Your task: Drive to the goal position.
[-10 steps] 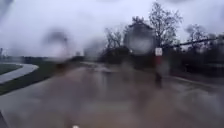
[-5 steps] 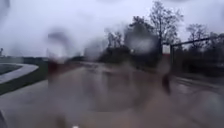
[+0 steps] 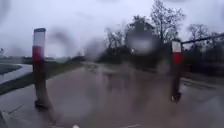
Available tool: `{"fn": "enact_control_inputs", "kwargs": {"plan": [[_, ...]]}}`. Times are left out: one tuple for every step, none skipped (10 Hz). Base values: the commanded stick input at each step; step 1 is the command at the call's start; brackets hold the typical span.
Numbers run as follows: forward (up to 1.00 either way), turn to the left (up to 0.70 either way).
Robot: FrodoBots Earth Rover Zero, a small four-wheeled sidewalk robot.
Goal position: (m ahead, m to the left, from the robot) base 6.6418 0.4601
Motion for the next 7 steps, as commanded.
{"fn": "enact_control_inputs", "kwargs": {"plan": [[0.70,0.31],[0.70,0.35],[0.70,0.31],[0.70,0.13],[0.70,0.00],[0.70,0.00],[0.70,0.00]]}}
